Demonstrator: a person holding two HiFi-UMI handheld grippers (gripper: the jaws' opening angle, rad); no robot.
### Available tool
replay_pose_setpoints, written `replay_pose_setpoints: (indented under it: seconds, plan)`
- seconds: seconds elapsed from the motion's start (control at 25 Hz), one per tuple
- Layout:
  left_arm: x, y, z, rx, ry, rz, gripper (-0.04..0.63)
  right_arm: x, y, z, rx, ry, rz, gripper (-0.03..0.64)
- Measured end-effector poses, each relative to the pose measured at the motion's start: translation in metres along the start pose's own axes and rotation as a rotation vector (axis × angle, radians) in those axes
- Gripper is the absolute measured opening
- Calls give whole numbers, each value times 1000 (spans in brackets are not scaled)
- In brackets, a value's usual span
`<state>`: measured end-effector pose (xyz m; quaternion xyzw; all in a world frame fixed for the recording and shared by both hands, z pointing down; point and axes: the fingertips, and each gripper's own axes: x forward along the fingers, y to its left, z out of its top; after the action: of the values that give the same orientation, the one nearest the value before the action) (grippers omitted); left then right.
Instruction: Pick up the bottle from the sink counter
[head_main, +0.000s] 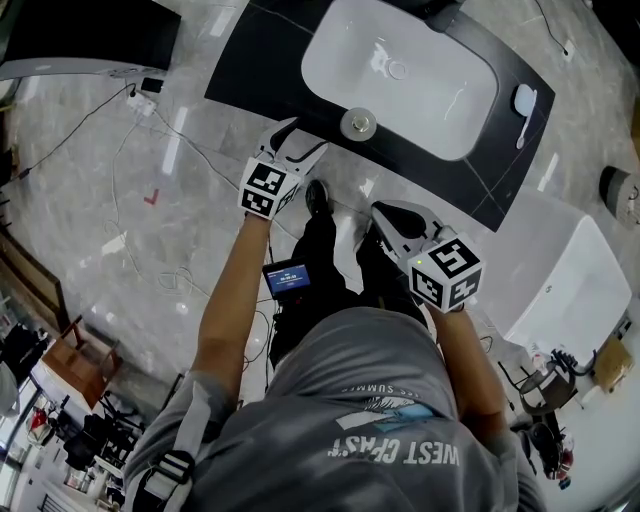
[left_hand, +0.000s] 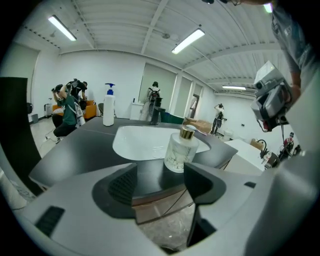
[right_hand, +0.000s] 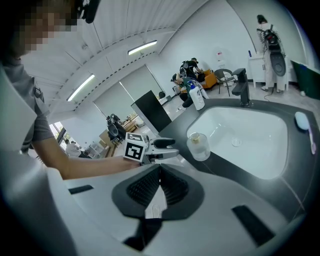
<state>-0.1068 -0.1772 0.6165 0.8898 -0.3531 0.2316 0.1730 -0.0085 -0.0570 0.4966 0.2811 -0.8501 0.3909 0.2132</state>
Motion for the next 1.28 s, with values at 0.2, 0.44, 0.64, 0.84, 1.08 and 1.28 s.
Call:
replay_pose_setpoints:
  seconds: [0.2,0.44,0.64,0.84,1.08,1.28]
  plan:
    - [9,-20,7,88,-1,-58,305,0,-2,-2,6,4,-3,3]
    - [19,-35,18,142,-26,-101,318,1,-4,-5,14,8,-7,2]
    - [24,-43,25,185,-32,-124,318,0,-5,-7,22,9,-12,3]
    - [31,-46,30,199,-35,-127,318,-1,-6,-9,30,10,-18,2]
    - [42,-48,33,207,-38,-134,318,-3,-8,-15,40,14,-28,2]
    - [51,-50,30,210,-31,-143,318,-4,-10,-20,47,19,-38,3]
